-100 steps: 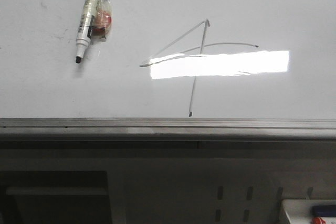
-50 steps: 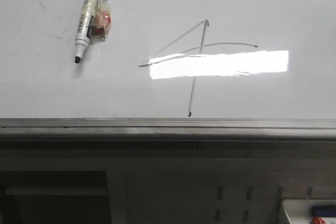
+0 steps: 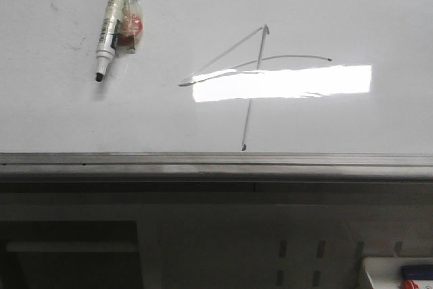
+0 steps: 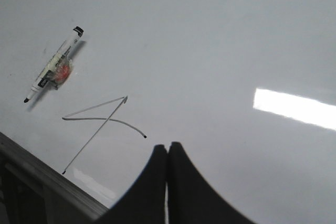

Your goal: Write number 4 on whiteboard

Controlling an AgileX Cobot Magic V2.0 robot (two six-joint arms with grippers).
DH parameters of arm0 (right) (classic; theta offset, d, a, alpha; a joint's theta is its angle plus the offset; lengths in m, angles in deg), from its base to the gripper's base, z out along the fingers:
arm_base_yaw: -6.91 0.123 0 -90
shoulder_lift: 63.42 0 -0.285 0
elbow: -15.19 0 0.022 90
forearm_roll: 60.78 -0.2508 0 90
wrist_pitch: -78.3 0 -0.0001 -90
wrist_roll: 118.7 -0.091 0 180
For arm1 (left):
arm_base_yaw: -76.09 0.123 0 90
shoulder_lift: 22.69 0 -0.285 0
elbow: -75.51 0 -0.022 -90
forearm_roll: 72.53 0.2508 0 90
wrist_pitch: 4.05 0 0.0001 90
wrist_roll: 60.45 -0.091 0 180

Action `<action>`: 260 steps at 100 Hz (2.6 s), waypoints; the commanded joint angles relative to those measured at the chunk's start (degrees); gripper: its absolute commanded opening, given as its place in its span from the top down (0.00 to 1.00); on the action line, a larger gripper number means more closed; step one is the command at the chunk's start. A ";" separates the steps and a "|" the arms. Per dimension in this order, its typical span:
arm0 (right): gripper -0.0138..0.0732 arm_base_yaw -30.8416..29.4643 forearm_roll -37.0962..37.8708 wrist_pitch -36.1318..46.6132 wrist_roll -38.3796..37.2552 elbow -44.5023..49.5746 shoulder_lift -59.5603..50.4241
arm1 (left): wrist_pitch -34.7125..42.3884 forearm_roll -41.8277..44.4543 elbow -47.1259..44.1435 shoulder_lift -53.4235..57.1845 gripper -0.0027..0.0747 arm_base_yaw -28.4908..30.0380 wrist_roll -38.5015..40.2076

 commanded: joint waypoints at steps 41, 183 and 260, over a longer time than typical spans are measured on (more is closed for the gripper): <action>0.92 0.00 3.40 2.02 -0.18 -1.32 0.82 | 3.09 0.26 -1.99 1.41 0.99 -0.16 0.61; 0.92 -67.23 -60.42 35.96 39.08 18.77 0.82 | 3.12 0.26 -1.99 1.41 0.99 -0.05 0.61; 0.92 -67.23 -60.40 26.32 44.15 18.86 -3.61 | 3.22 0.16 -1.99 1.41 0.99 -0.05 0.61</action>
